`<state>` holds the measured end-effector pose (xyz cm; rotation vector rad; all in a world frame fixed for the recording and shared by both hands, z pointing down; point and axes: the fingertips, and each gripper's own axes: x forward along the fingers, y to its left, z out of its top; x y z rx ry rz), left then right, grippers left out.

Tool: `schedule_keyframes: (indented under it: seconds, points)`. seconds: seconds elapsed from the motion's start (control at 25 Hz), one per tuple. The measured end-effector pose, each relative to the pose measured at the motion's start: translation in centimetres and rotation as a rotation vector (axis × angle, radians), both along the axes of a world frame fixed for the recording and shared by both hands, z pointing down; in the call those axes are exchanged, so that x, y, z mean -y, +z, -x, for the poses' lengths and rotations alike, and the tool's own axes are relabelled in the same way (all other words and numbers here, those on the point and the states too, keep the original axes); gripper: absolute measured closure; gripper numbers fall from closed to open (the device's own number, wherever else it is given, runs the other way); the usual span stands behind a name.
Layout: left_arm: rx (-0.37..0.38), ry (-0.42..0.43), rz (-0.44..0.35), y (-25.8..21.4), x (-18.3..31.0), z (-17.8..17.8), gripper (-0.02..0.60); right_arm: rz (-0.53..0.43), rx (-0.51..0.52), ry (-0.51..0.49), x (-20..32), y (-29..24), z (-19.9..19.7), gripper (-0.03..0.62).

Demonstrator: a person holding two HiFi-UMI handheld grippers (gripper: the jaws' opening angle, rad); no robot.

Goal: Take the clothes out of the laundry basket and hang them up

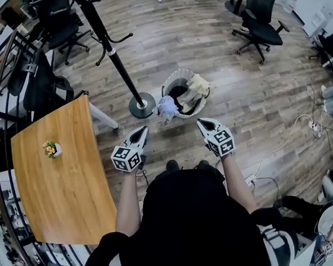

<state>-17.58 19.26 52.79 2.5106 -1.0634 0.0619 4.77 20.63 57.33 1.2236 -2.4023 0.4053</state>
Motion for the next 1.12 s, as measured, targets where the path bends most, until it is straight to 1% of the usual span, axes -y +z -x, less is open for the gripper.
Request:
schedule_keyframes:
  seconds: [0.16, 0.36, 0.64, 0.92, 1.12]
  points:
    - [-0.003, -0.016, 0.001, 0.4, 0.1, 0.8, 0.561, -0.007, -0.003, 0.014, 0.0, -0.3, 0.4, 0.587]
    - [0.006, -0.011, 0.025, 1.2, 0.1, 1.2, 0.561, 0.022, -0.012, 0.020, -0.4, 0.6, 0.3, 0.587]
    - [0.047, -0.017, 0.056, 2.6, 0.7, 1.0, 0.561, 0.045, 0.005, 0.035, 0.4, 1.7, -0.4, 0.586]
    - [0.063, -0.044, 0.070, 3.1, 2.9, 0.4, 0.560, 0.063, 0.003, 0.000, 3.1, 2.8, -1.1, 0.586]
    - [0.074, -0.061, 0.081, 3.3, 5.4, -1.1, 0.560, 0.076, 0.002, -0.030, 6.1, 2.9, -2.0, 0.586]
